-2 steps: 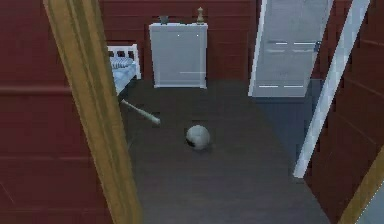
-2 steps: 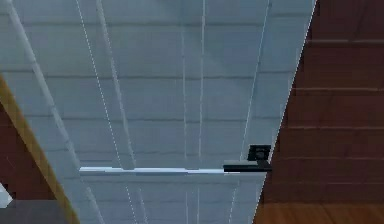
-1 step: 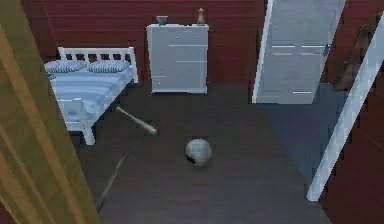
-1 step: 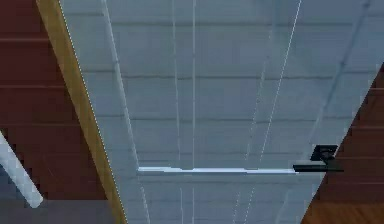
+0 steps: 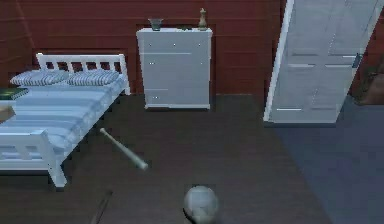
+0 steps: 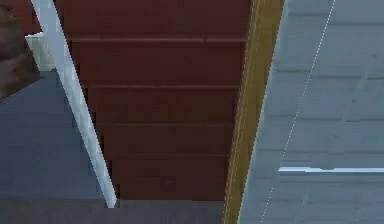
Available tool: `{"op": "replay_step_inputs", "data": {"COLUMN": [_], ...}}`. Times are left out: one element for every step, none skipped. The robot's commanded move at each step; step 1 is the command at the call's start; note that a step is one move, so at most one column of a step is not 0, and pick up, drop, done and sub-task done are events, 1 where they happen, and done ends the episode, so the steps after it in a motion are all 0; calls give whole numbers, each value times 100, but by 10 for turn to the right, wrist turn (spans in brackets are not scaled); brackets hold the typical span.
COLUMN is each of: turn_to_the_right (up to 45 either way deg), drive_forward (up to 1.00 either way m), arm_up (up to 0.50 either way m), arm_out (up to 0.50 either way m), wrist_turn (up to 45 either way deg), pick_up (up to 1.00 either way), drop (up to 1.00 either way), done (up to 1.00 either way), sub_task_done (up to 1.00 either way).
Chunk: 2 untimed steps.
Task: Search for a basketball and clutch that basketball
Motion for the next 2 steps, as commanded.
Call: {"op": "replay_step_inputs", "data": {"turn_to_the_right": [-450,-150], "drive_forward": [0,0], "arm_up": [0,0], "arm_out": [0,0], "wrist_turn": [0,0], "pick_up": [0,0], "drop": [0,0], "done": [0,0], "sub_task_done": [0,0]}}
